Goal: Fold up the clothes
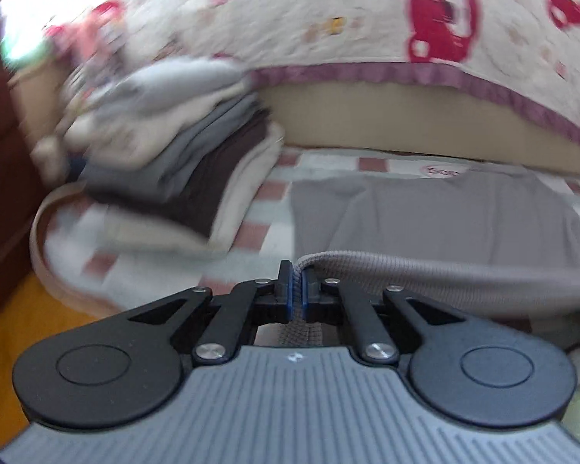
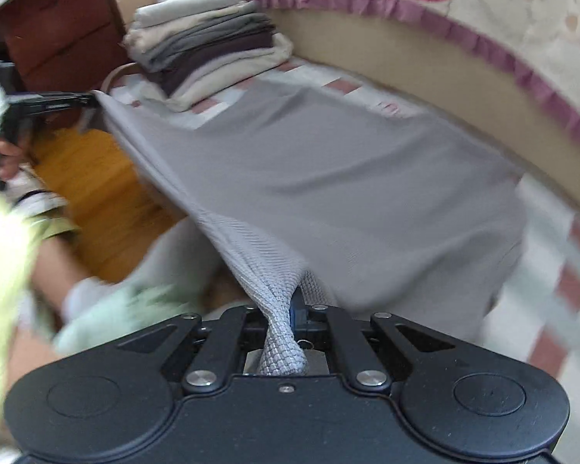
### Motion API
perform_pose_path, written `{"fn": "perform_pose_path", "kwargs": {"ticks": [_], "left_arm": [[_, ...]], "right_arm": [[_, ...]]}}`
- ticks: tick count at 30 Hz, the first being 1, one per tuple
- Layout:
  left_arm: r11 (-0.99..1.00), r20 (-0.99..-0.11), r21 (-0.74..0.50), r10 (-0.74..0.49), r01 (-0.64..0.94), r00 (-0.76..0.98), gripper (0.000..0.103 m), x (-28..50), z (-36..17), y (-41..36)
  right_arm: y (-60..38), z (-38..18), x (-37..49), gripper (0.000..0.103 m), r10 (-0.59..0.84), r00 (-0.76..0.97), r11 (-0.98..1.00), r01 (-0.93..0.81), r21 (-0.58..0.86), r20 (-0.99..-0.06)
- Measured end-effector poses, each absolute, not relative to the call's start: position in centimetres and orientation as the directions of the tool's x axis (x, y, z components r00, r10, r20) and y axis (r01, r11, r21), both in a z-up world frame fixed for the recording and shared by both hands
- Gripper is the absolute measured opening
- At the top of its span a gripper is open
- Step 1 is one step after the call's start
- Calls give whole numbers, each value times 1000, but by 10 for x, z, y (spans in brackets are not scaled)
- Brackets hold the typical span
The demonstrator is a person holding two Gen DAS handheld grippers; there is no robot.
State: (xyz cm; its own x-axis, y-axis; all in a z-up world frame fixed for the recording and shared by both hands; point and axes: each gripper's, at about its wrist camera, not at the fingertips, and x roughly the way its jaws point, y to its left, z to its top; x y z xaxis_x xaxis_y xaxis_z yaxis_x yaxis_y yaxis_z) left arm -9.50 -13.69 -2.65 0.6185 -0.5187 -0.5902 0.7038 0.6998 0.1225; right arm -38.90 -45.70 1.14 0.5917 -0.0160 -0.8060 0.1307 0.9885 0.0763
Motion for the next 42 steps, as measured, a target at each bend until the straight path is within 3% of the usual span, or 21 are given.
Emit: {"fn": "perform_pose_path", "kwargs": {"ticks": [5, 8, 11, 12, 13, 16, 18, 20, 21, 24, 29, 32, 37, 42], "left_arm": [[500, -546, 375, -562, 781, 621, 5, -57, -30, -215], [464, -562, 437, -528, 770, 637, 6, -24, -56, -266], [441, -582, 478, -488, 759, 650, 12, 12, -85, -314], [453, -588, 476, -474, 754, 656, 15, 25, -95, -325], [472, -593, 469, -458, 746, 662, 26, 38, -104, -334], [650, -608, 243, -477, 721, 635, 25, 69, -96, -332], [679, -610, 119, -526, 725, 592, 29, 74, -84, -321], [677, -610, 47, -563, 734, 558, 48, 73, -76, -310], [674, -623, 52, -555, 737, 551, 51, 70, -78, -301], [680, -684, -4, -536, 733, 494, 52, 64, -90, -259], [751, -796, -265, -524, 605, 302, 53, 69, -128, -191], [764, -810, -409, -556, 500, 188, 53, 64, -150, -171], [712, -784, -503, -614, 490, 87, 53, 50, -165, -176], [717, -804, -422, -579, 555, 137, 53, 44, -170, -184]], "right_arm": [[-536, 20, -317, 3, -204, 529, 975, 186, -122, -824], [-576, 7, -263, 4, -322, 454, 944, 226, -242, -831], [-610, -18, -218, 41, -447, 382, 890, 286, -356, -809], [-618, -27, -213, 43, -489, 355, 865, 315, -391, -797], [-626, -36, -209, 43, -530, 326, 838, 343, -425, -783], [-641, -48, -221, 46, -641, 268, 739, 466, -486, -719], [-645, -43, -251, 49, -646, 252, 689, 599, -408, -721], [-646, -38, -282, 50, -631, 254, 635, 712, -300, -733], [-642, -36, -302, 50, -592, 291, 629, 750, -205, -752], [-615, -39, -362, 55, -481, 418, 595, 801, 62, -771], [-563, -85, -441, 56, -341, 540, 383, 827, 411, -769], [-542, -117, -463, 56, -279, 597, 218, 802, 556, -753], [-528, -141, -465, 56, -290, 586, 154, 809, 567, -757], [-518, -149, -466, 58, -461, 501, 113, 852, 511, -733]]}}
